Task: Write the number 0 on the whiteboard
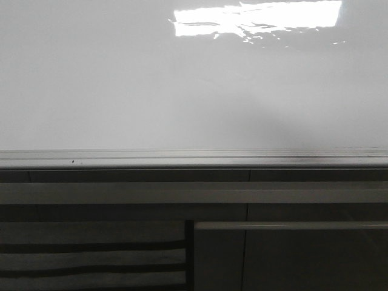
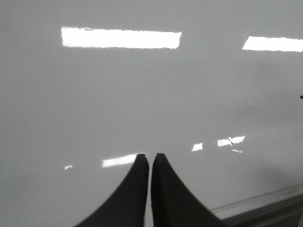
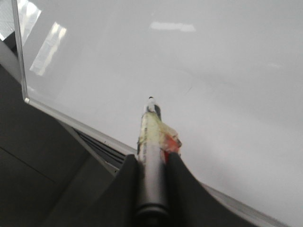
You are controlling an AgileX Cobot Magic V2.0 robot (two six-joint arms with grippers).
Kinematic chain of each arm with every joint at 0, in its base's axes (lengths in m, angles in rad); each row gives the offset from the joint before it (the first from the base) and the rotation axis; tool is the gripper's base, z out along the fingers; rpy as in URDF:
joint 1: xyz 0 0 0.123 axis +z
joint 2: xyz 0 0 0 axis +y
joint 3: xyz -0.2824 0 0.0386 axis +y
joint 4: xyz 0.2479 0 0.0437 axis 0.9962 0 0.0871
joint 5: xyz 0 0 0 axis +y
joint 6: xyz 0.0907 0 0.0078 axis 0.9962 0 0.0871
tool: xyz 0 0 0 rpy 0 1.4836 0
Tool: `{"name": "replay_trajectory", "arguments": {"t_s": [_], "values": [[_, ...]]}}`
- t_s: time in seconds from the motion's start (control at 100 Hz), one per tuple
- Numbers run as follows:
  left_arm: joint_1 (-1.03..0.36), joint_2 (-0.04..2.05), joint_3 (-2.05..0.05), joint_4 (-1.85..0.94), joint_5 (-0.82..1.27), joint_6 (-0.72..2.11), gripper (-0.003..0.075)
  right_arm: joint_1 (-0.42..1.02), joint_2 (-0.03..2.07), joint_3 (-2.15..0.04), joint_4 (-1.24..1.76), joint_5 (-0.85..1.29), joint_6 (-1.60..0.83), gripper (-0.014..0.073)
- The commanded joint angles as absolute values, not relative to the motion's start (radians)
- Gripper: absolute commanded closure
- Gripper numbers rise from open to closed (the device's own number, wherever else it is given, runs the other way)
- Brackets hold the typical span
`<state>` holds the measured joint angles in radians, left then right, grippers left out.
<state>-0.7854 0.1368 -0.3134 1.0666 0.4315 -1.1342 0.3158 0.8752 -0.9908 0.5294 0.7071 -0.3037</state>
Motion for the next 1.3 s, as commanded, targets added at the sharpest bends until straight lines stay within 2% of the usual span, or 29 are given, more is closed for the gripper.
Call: {"name": "replay_trajectory", "arguments": {"t_s": [0.0, 1.29], "values": [[-0.783, 0.150, -0.341, 1.095, 0.391, -1.144, 0.0740, 0.308, 0.890, -1.024, 0.561, 0.598, -0.317, 0.0641], [-0.783, 0.150, -0.341, 1.095, 0.389, -1.144, 0.0740, 0.308, 1.010, -1.025, 0.552, 0.387, -0.318, 0.0641]]}}
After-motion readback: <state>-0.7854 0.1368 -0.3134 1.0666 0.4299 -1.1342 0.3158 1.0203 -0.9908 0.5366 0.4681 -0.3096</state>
